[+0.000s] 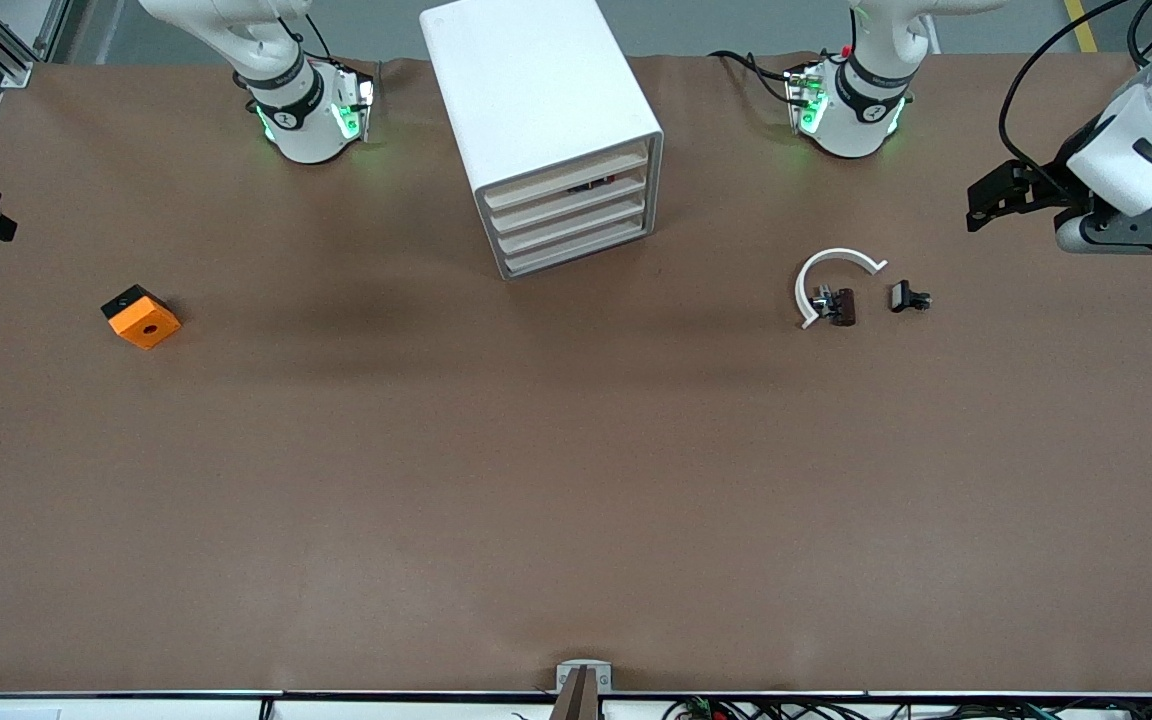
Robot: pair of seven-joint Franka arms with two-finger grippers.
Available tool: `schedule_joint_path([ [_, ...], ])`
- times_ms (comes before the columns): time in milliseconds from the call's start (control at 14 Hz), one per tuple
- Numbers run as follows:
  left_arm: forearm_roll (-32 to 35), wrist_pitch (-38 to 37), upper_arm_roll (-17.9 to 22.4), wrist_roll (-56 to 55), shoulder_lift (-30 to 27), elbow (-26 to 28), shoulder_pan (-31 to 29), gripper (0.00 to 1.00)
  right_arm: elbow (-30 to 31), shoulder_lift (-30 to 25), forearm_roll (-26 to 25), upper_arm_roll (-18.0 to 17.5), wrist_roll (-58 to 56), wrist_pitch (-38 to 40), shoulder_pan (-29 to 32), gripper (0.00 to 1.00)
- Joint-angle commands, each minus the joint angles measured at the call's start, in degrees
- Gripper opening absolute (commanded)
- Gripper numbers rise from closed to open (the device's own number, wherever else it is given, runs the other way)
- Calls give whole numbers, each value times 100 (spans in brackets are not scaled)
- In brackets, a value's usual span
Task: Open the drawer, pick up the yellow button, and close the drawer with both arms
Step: 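Move the left gripper toward the white drawer cabinet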
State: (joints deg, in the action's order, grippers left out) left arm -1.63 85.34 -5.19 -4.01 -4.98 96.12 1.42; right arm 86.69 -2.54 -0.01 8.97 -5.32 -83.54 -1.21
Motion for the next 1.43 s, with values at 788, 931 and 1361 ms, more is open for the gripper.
schedule_joint_path([
  [788,57,-368,44,94,303,-111,25,100,58,-80,97,-10,5,22,42,100],
  [931,57,-369,44,85,523,-128,25,100,58,-80,97,-10,5,22,42,100],
  [1361,-4,-106,44,-459,1243,-111,16,100,58,-80,97,-10,5,22,33,100],
])
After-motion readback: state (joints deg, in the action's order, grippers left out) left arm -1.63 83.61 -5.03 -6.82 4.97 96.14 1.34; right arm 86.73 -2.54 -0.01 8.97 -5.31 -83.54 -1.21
